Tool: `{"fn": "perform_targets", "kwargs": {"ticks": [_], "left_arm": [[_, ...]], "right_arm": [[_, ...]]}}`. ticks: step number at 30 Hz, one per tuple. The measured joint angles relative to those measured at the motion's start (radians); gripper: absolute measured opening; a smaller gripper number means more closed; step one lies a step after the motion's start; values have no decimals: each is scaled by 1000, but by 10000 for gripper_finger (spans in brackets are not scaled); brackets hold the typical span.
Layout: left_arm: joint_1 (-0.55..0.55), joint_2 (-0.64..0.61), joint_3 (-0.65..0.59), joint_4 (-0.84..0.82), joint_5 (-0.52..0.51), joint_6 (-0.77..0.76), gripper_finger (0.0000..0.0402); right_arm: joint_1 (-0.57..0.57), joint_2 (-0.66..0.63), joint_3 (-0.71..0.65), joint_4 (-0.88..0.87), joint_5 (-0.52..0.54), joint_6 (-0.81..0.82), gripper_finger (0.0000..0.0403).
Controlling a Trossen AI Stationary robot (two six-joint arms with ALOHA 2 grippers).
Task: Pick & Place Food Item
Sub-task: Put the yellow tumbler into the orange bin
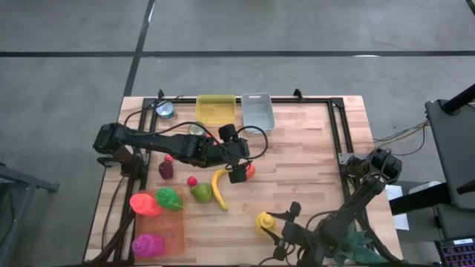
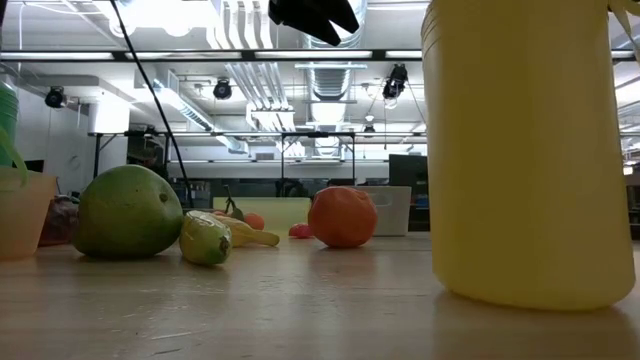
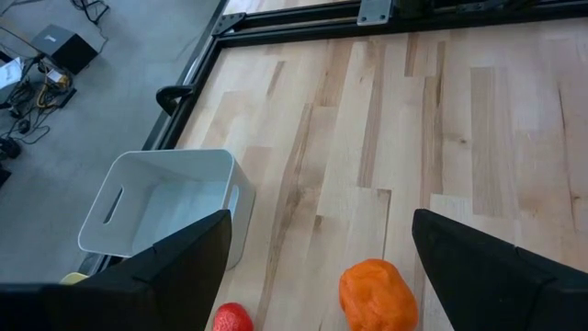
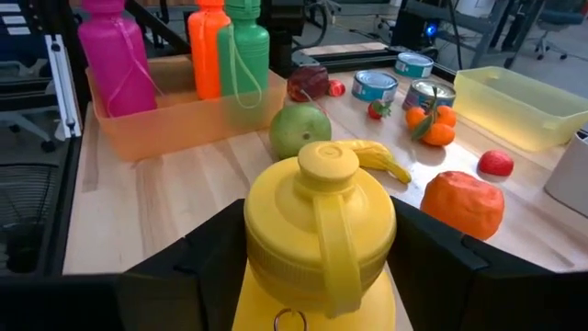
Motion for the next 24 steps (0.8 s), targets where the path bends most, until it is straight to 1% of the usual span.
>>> {"fn": "perform_targets", "kwargs": {"ticks": [3, 7, 10, 16, 24], "left_arm": [[0, 0, 0, 0, 0, 0, 342], [0, 0, 0, 0, 0, 0, 342], [0, 0, 0, 0, 0, 0, 342], [0, 0, 0, 0, 0, 0, 342], [0, 0, 0, 0, 0, 0, 342]], "right_arm": [[-2, 0, 0, 58, -1, -58, 219], [-17, 0, 2, 201, -20, -204, 220], [-38, 0, 15, 257, -70, -267, 220], [-95, -1, 35, 273, -185, -290, 220], [-153, -1, 35, 427, -307, -470, 221]]}}
